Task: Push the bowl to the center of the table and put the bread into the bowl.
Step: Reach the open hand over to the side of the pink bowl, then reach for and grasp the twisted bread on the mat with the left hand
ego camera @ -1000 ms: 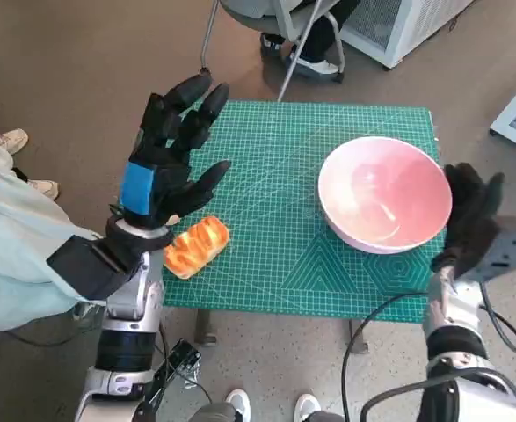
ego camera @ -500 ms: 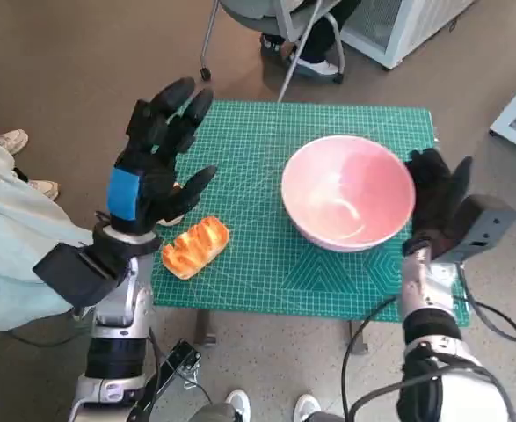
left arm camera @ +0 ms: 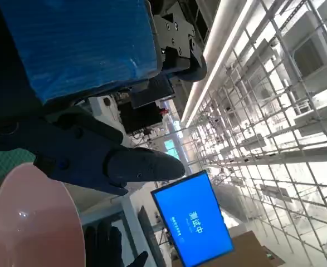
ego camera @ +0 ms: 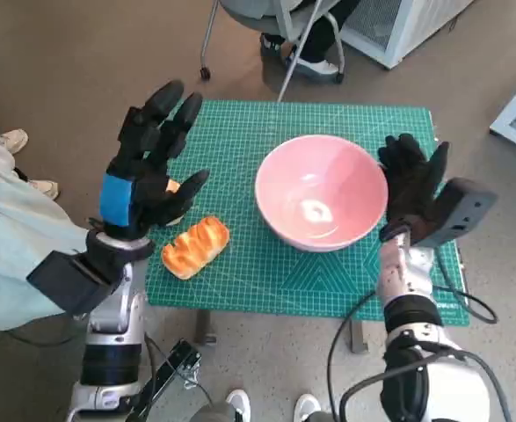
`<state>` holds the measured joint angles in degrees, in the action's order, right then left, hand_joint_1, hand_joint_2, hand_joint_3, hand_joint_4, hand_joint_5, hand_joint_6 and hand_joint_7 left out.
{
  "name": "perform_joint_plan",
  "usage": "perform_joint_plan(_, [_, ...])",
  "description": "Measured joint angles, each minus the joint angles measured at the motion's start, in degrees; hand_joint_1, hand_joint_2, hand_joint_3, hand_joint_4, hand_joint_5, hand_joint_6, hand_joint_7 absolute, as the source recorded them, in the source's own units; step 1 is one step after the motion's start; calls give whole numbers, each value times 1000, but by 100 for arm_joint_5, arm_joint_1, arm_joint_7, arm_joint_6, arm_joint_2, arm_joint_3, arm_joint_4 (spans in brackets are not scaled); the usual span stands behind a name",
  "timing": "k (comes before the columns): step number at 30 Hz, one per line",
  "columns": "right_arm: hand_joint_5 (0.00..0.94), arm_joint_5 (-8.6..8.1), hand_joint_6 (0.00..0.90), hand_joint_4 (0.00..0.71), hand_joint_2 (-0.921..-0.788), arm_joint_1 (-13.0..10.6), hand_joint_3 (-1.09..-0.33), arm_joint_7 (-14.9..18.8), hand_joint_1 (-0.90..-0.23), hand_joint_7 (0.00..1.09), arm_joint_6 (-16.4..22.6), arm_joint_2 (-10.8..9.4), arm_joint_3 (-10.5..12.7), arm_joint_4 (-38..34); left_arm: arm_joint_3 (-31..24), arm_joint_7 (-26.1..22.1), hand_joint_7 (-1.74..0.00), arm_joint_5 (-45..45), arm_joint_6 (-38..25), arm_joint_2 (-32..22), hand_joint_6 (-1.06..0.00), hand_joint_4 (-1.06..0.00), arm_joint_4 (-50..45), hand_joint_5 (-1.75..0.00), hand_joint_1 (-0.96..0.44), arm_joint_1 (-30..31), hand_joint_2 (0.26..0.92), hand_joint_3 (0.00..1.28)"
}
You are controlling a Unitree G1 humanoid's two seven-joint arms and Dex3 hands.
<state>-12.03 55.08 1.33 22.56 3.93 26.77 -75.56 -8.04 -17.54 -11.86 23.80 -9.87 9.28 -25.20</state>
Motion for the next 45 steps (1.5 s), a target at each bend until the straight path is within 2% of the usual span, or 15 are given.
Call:
perform_joint_plan(7, [1,75,88,248,-921,96,-886,-144,-551,707,-112,-157,-45,-13,-19,92,-355,76,26,-32,-249,-362,-15,-2,-464,80,921,206])
perform_joint_plan(11, [0,120,81,240,-921,145,-894,-179,-548,712,-192,-172,-95,-20,-21,126,-339,99,27,-61,-257,-360,-84,-1,-470,161,921,208])
perform_joint_plan(14, [3,148,78,242,-921,179,-886,-200,-545,712,-212,-131,-131,-21,-30,126,-330,111,30,-109,-254,-353,-148,0,-473,227,921,208])
perform_joint_plan(20, [5,404,70,246,-921,233,-878,-302,-528,704,-23,94,-357,13,-62,116,-313,280,-33,-354,-245,-341,-372,0,-471,488,921,203])
perform_joint_plan(23, [7,568,64,250,-921,247,-876,-286,-532,696,312,224,-519,72,-79,150,-305,490,-308,-565,-238,-347,-625,-4,-468,659,921,201])
perform_joint_plan(25, [9,621,63,257,-921,255,-874,-210,-543,691,599,300,-626,136,-86,196,-299,688,-583,-717,-233,-354,-860,-7,-466,774,921,194])
perform_joint_plan(28, [19,721,64,278,-921,260,-869,68,-573,687,1129,388,-782,268,-78,241,-286,1007,-1144,-940,-227,-358,-1288,-7,-470,924,921,162])
perform_joint_plan(31, [31,735,82,307,-921,262,-862,514,-589,690,1722,448,-914,456,-39,226,-275,1331,-1817,-1197,-228,-350,-1811,-4,-467,1054,921,132])
perform_joint_plan(34, [40,691,101,335,-921,262,-838,930,-611,695,2261,474,-982,676,20,127,-260,1539,-2417,-1422,-233,-330,-2222,-1,-453,1113,921,95])
perform_joint_plan(40, [36,356,100,349,-921,171,-799,1845,-630,715,3227,414,-1167,1419,209,-316,-217,1701,-3484,-1886,-252,-306,-2888,0,-431,1127,918,35])
perform_joint_plan(42, [34,282,94,351,-921,100,-794,2042,-629,730,3469,375,-1259,1707,298,-479,-206,1725,-3757,-2015,-258,-303,-3016,0,-425,1124,915,24])
perform_joint_plan(45, [29,258,75,351,-921,-18,-788,2243,-627,775,3755,349,-1407,2046,458,-678,-179,1797,-4071,-2175,-274,-298,-3075,0,-413,1111,907,10])
